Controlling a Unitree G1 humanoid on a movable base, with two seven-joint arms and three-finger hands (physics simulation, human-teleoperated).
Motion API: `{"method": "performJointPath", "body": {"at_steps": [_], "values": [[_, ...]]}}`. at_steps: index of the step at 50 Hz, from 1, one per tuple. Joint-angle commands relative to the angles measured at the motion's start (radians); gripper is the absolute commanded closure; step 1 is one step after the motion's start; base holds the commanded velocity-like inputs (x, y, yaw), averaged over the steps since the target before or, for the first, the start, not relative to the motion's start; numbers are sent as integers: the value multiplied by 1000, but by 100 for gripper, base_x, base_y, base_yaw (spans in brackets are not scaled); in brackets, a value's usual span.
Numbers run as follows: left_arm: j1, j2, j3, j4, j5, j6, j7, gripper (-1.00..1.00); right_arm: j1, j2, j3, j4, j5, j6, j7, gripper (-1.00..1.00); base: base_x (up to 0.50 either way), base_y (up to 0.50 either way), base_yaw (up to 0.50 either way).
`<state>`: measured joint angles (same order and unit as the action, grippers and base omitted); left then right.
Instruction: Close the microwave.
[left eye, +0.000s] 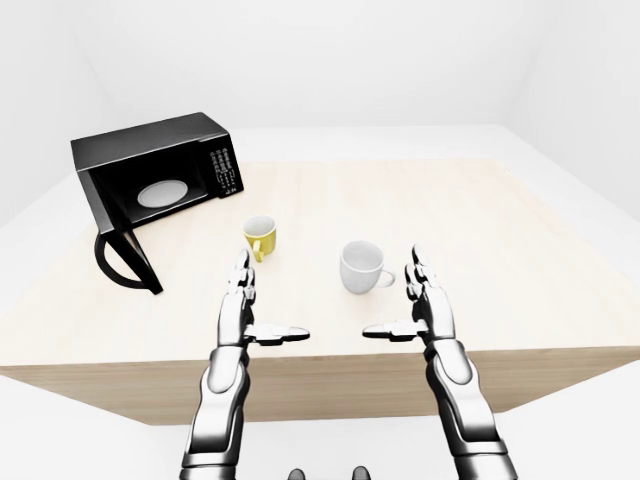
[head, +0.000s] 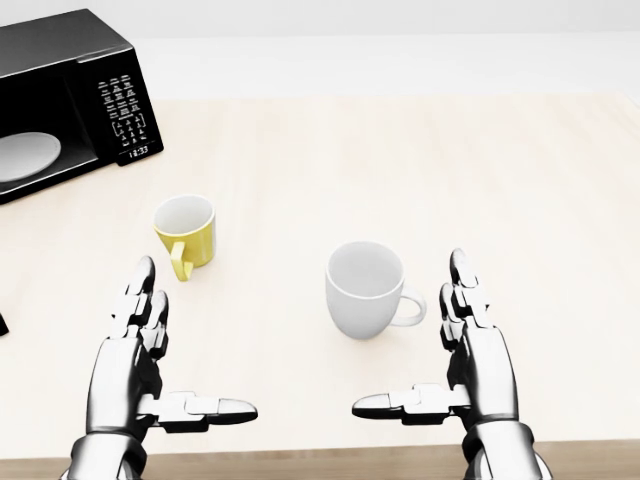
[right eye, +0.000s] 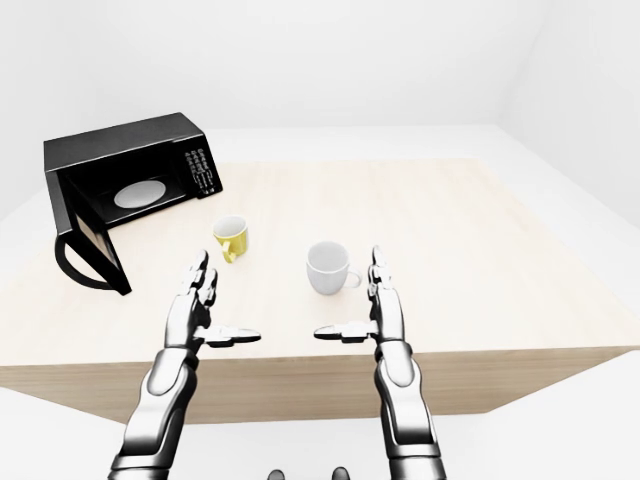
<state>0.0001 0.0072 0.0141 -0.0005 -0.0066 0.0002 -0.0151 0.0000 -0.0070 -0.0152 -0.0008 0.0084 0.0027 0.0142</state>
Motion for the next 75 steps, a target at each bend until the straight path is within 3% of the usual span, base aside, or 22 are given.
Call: {"method": "performJointPath", "body": {"at_steps": [1,20,33,38,43,48,52,54,64,75], "values": [[1,12,22,-2,-9,1,-24,-100,1,-11,-23,-1,12,5,21,-100,0,0,0],[3,10,19,-6,-6,1,-23,-100,0,-10,-22,-2,12,10,19,-100,0,0,0],[24,10,16,-59,-6,22,-31,-100,12,-9,-19,-26,7,18,17,-100,0,0,0],[53,6,11,-122,-4,42,-36,-100,19,-7,-14,-38,0,23,14,-100,0,0,0],[98,4,12,-220,-3,63,-37,-100,52,-4,-6,-118,-8,53,13,-100,0,0,0],[137,1,8,-292,4,71,-39,-100,72,-2,-3,-158,-14,61,15,-100,0,0,0],[143,0,9,-304,3,72,-42,-100,77,-2,-2,-169,-16,64,15,-100,0,0,0],[163,-2,5,-317,4,57,-46,-100,94,-1,2,-210,-18,78,16,-100,0,0,0],[253,-6,5,-478,-21,87,-76,-100,190,5,28,-409,-32,85,21,-100,0,0,0],[315,-11,0,-573,-24,87,-91,-100,239,5,42,-501,-36,85,25,-100,0,0,0]]}}
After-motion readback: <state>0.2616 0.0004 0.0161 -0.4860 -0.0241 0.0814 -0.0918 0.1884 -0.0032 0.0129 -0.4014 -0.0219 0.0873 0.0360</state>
